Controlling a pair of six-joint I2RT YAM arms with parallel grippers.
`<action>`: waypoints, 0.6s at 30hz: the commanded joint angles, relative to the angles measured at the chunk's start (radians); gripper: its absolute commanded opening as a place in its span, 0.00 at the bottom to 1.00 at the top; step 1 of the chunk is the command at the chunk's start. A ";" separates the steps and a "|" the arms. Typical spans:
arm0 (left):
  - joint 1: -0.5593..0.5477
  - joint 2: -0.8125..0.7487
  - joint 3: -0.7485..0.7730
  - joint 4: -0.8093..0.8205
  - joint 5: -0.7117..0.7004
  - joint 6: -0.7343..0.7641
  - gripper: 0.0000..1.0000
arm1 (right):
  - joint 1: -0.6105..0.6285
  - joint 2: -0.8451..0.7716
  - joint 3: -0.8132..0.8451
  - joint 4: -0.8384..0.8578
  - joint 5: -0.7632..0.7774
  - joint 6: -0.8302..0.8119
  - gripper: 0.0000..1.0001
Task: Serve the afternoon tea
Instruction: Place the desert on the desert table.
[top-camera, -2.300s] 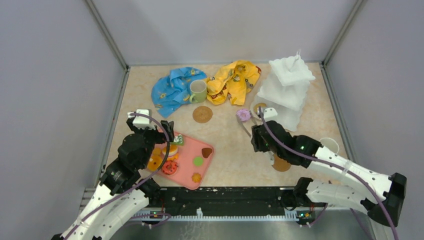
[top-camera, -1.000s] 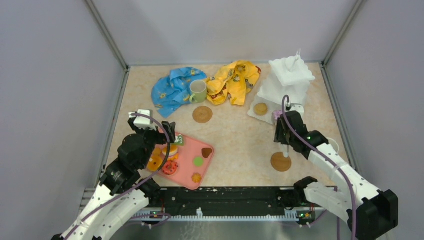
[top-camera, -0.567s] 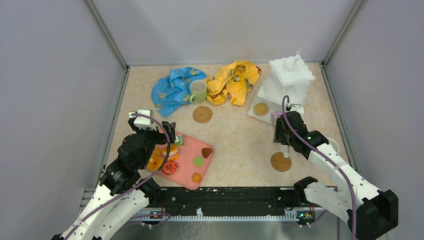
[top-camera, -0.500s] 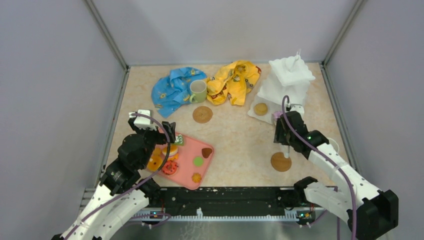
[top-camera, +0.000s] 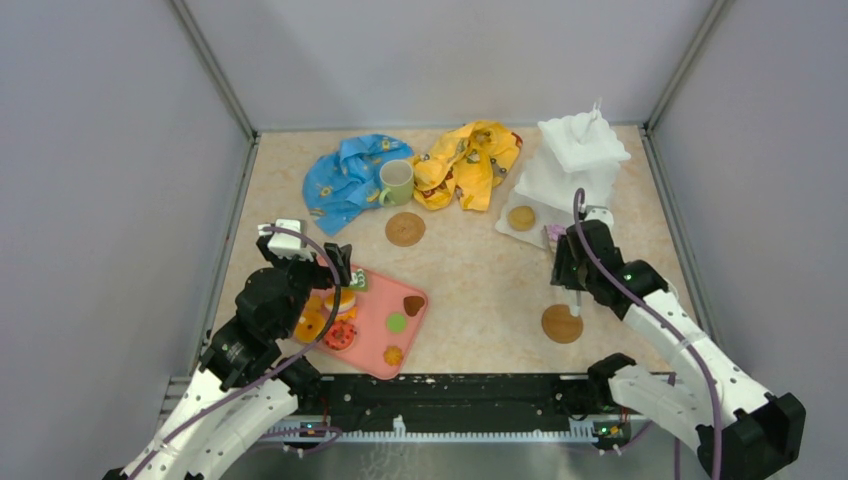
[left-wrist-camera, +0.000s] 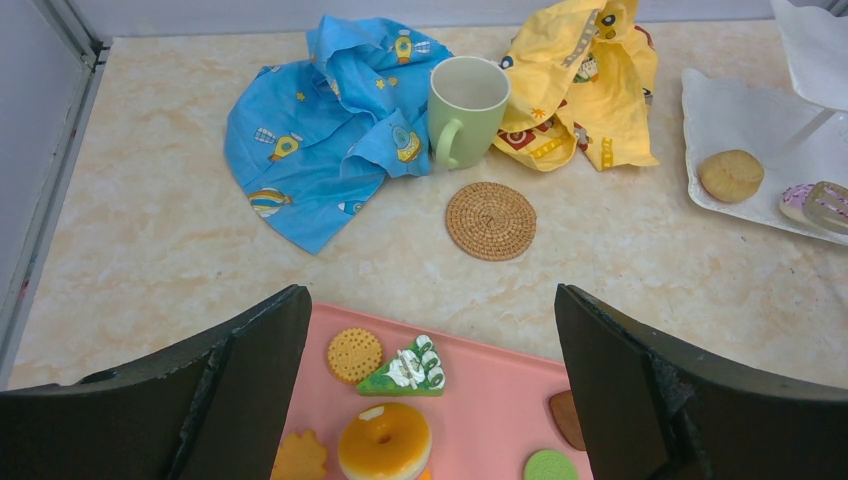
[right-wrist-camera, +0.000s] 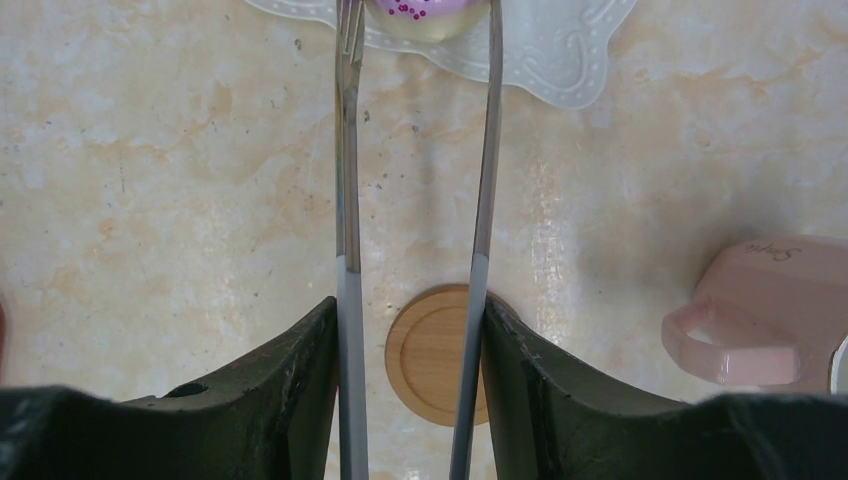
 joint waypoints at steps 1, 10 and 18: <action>0.003 -0.002 -0.008 0.039 0.004 0.011 0.99 | -0.009 -0.026 0.061 -0.016 -0.016 0.023 0.49; 0.004 -0.001 -0.007 0.038 0.005 0.009 0.99 | -0.010 -0.012 0.051 -0.033 -0.010 0.038 0.53; 0.002 -0.005 -0.008 0.041 0.007 0.008 0.99 | -0.009 -0.033 0.110 -0.097 0.004 0.043 0.55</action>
